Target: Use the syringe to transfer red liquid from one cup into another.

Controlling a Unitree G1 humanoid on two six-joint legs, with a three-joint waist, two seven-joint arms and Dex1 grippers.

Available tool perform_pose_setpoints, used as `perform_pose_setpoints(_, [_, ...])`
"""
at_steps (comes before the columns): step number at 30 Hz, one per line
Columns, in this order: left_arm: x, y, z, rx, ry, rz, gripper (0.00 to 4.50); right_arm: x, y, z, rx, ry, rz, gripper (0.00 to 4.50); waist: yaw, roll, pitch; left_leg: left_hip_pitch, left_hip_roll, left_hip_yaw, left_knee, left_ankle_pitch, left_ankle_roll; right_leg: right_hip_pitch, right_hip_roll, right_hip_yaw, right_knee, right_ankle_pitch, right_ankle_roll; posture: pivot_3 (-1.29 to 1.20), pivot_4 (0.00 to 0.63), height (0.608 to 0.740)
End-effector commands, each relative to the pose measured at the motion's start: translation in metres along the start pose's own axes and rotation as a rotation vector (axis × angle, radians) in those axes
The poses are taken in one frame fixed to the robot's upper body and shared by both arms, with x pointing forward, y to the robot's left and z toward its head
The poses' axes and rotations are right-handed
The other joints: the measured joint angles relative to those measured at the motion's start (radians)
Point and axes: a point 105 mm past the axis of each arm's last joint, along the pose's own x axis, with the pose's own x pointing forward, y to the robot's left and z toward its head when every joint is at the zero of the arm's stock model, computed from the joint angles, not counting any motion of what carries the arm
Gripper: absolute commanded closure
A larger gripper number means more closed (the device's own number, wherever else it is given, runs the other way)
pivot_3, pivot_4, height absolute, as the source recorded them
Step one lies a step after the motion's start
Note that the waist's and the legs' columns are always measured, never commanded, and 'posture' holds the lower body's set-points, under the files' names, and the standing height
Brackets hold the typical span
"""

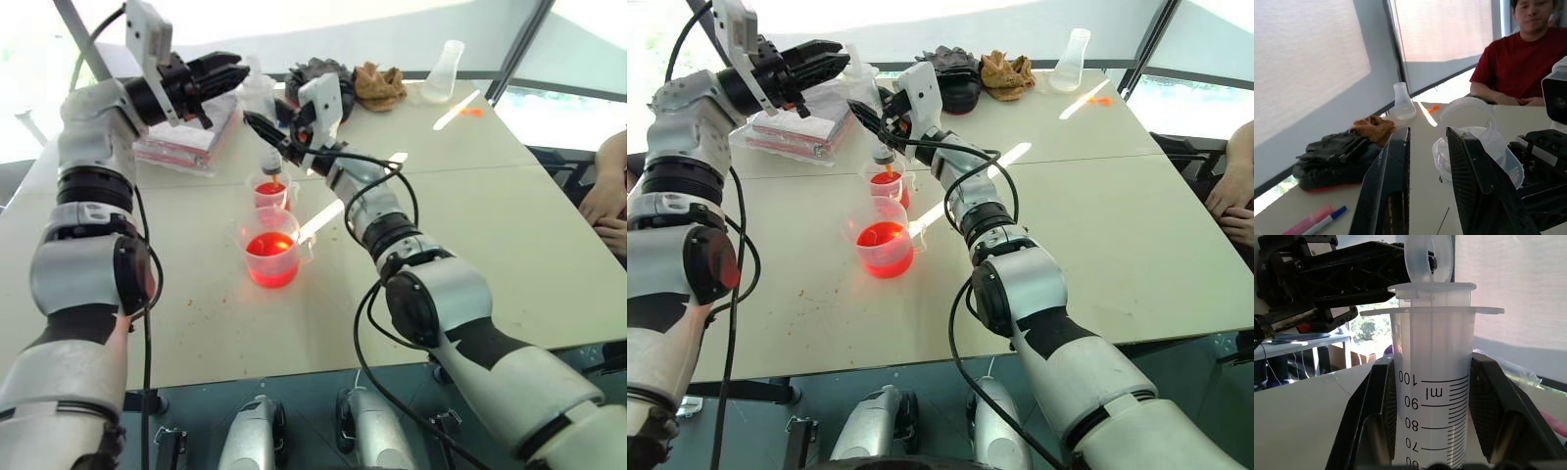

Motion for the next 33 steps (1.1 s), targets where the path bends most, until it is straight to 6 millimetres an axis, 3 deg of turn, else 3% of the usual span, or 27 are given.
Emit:
perform_pose_setpoints(1, [-0.018, 0.007, 0.018, -0.002, -0.025, 0.014, 3.15, 0.013, 0.000, 0.060, -0.096, -0.184, 0.020, 3.01, -0.001, 0.000, 0.000, 0.000, 0.000, 0.000, 0.000, 0.000, 0.000, 0.000, 0.000, 0.000, 0.000, 0.000, 0.000, 0.00, 0.150, 0.740])
perform_pose_setpoints(6, [-0.054, 0.010, 0.012, -0.014, 0.006, 0.061, 3.15, 0.006, -0.013, 0.065, -0.082, -0.198, -0.017, 3.01, 0.000, 0.000, 0.000, 0.000, 0.002, -0.001, 0.000, 0.000, -0.001, 0.000, 0.000, 0.000, 0.000, 0.000, 0.000, 0.00, 0.150, 0.740])
perform_pose_setpoints(8, [-0.067, 0.003, 0.008, -0.024, 0.028, 0.065, 3.15, -0.001, -0.028, 0.076, -0.054, -0.209, -0.044, 3.01, 0.002, 0.000, 0.000, 0.000, 0.002, 0.000, 0.000, 0.000, -0.001, 0.000, 0.000, 0.000, 0.000, 0.000, 0.000, 0.00, 0.150, 0.740])
perform_pose_setpoints(11, [-0.087, -0.019, 0.002, -0.059, 0.057, 0.071, 3.15, -0.018, -0.054, 0.082, -0.042, -0.069, -0.049, 3.01, 0.009, 0.000, 0.000, -0.001, 0.002, -0.001, 0.000, 0.001, -0.002, 0.001, -0.001, 0.001, 0.001, 0.000, 0.000, 0.00, 0.150, 0.740])
perform_pose_setpoints(13, [-0.095, -0.035, -0.002, -0.082, 0.077, 0.076, 3.15, -0.035, -0.067, 0.072, -0.009, 0.109, -0.036, 3.01, 0.013, 0.000, 0.000, -0.003, 0.001, -0.003, 0.001, 0.001, -0.001, 0.001, -0.002, 0.002, 0.000, 0.000, 0.000, 0.00, 0.150, 0.740])
perform_pose_setpoints(16, [-0.102, -0.052, -0.002, -0.095, 0.041, 0.142, 3.15, -0.073, -0.078, 0.043, 0.226, 0.473, -0.076, 3.01, 0.014, 0.000, 0.000, -0.004, -0.001, -0.003, 0.002, 0.000, 0.000, 0.001, -0.005, 0.002, -0.001, 0.000, 0.000, 0.00, 0.150, 0.740])
perform_pose_setpoints(18, [-0.101, -0.061, 0.001, -0.118, 0.020, 0.166, 3.15, -0.090, -0.080, 0.034, 0.332, 0.589, -0.136, 3.01, 0.012, 0.000, 0.000, -0.003, -0.001, -0.004, 0.002, -0.002, 0.003, 0.000, -0.005, 0.002, -0.002, 0.000, 0.000, 0.00, 0.150, 0.740])
perform_pose_setpoints(20, [-0.099, -0.078, 0.001, -0.138, 0.030, 0.144, 3.15, -0.116, -0.079, 0.016, 0.415, 0.744, -0.192, 3.01, 0.011, 0.000, 0.000, -0.003, -0.001, -0.005, 0.002, -0.003, 0.005, 0.000, -0.006, 0.002, -0.001, 0.000, 0.000, 0.00, 0.150, 0.740])
perform_pose_setpoints(22, [-0.100, -0.101, -0.010, -0.162, 0.092, 0.107, 3.15, -0.154, -0.077, -0.011, 0.486, 0.918, -0.253, 3.01, 0.008, 0.000, -0.001, -0.002, -0.001, -0.005, 0.002, -0.003, 0.005, 0.000, -0.005, 0.002, 0.000, 0.000, 0.000, 0.00, 0.150, 0.740])
perform_pose_setpoints(24, [-0.103, -0.118, -0.028, -0.180, 0.181, 0.067, 3.15, -0.179, -0.076, -0.029, 0.535, 1.012, -0.306, 3.01, 0.008, 0.000, -0.001, 0.000, -0.001, -0.004, 0.000, -0.003, 0.005, 0.003, -0.005, 0.002, 0.000, 0.000, 0.000, 0.00, 0.150, 0.740])
perform_pose_setpoints(27, [-0.107, -0.140, -0.047, -0.196, 0.274, -0.005, 3.15, -0.196, -0.077, -0.046, 0.539, 1.072, -0.361, 3.01, 0.005, 0.001, 0.000, 0.001, -0.001, -0.003, 0.000, -0.003, 0.005, 0.003, -0.004, 0.001, 0.000, 0.000, 0.000, 0.00, 0.150, 0.740])
perform_pose_setpoints(30, [-0.108, -0.157, -0.058, -0.213, 0.321, -0.057, 3.15, -0.212, -0.084, -0.064, 0.501, 1.112, -0.454, 3.01, 0.004, 0.000, 0.000, 0.001, -0.001, -0.002, 0.001, -0.002, 0.004, 0.001, -0.001, 0.003, 0.000, 0.000, 0.000, 0.00, 0.150, 0.740])
perform_pose_setpoints(33, [-0.107, -0.170, -0.060, -0.242, 0.320, -0.082, 3.15, -0.213, -0.082, -0.070, 0.523, 1.119, -0.495, 3.01, 0.005, 0.000, -0.001, 0.004, 0.000, -0.003, 0.001, -0.002, 0.004, 0.004, 0.000, 0.004, -0.001, 0.000, 0.000, 0.00, 0.150, 0.740])
